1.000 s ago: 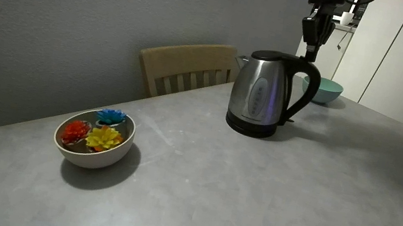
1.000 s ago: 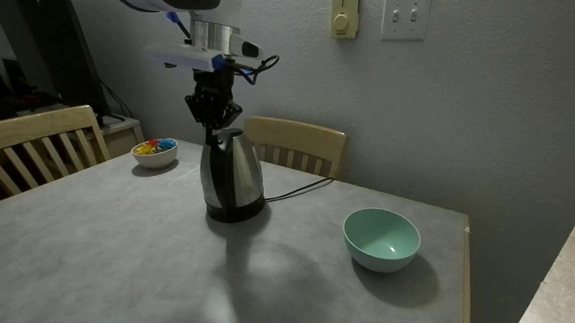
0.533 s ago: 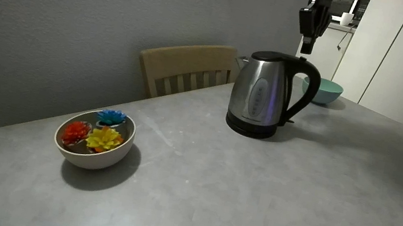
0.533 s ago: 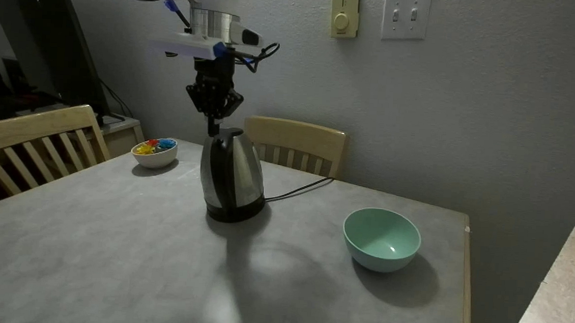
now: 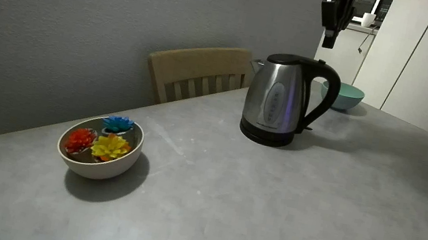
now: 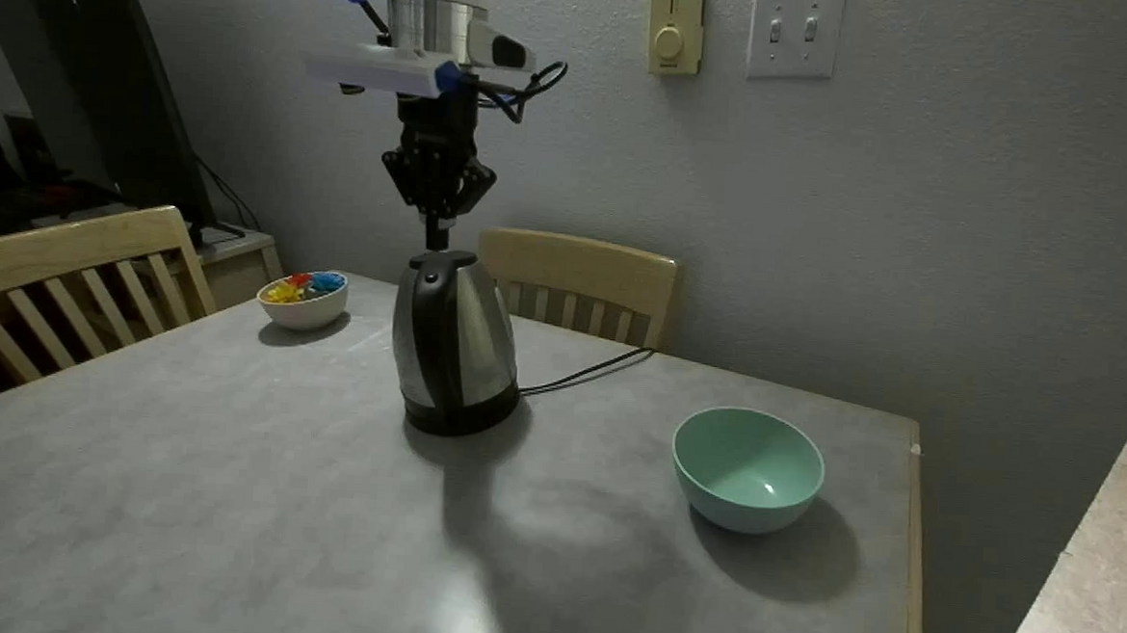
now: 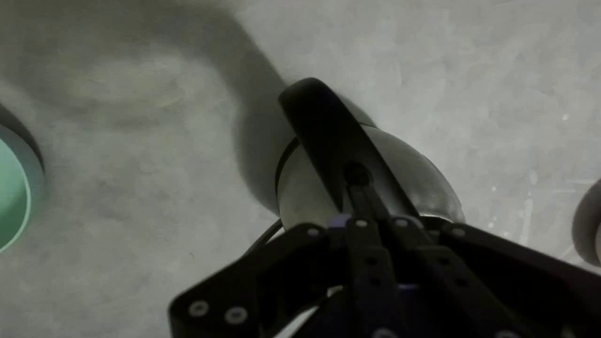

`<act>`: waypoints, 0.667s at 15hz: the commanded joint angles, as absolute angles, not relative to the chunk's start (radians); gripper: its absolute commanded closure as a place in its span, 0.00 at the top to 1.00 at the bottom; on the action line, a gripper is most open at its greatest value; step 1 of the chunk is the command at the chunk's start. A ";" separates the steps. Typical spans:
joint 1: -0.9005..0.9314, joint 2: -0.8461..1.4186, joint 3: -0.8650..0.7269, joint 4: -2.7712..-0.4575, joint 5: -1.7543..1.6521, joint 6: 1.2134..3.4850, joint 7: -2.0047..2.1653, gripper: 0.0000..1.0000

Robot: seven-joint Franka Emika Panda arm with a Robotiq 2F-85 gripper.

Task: Open the kettle lid

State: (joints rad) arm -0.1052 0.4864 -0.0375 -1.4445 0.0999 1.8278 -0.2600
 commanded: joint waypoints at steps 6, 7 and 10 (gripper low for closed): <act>-0.102 0.586 -0.017 -1.388 0.082 1.716 -0.241 0.00; -0.102 0.586 -0.018 -1.386 0.082 1.711 -0.241 0.00; -0.102 0.577 -0.017 -1.384 0.083 1.708 -0.245 0.00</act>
